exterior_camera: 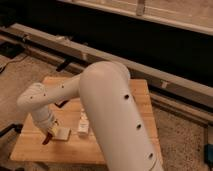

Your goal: Place the pepper on the white sponge

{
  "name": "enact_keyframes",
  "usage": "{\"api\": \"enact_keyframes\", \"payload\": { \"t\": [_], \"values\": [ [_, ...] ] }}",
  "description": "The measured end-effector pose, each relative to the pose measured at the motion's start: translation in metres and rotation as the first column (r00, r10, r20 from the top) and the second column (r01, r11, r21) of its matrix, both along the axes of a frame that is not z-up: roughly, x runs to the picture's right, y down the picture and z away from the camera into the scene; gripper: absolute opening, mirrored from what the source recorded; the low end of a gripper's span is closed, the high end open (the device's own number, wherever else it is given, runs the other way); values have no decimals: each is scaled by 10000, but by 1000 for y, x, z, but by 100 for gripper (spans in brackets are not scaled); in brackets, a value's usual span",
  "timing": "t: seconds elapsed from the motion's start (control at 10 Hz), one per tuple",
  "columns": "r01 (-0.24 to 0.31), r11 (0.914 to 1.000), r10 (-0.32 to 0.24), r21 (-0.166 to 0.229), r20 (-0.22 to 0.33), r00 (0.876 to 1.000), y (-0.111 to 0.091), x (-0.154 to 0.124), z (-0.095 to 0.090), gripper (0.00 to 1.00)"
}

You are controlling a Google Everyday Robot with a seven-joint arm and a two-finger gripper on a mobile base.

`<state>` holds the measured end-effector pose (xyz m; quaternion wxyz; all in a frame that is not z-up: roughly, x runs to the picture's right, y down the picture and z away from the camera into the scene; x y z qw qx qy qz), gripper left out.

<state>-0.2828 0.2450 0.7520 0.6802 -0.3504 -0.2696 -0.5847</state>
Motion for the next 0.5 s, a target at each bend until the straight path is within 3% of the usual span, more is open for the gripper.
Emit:
{"api": "enact_keyframes", "payload": {
  "t": [0.3,0.5],
  "values": [
    [204,9995,-208,-224,-169,9996,10,1,8,4],
    [217,9994,-224,-275,-271,9994,11,3,11,22]
  ]
}}
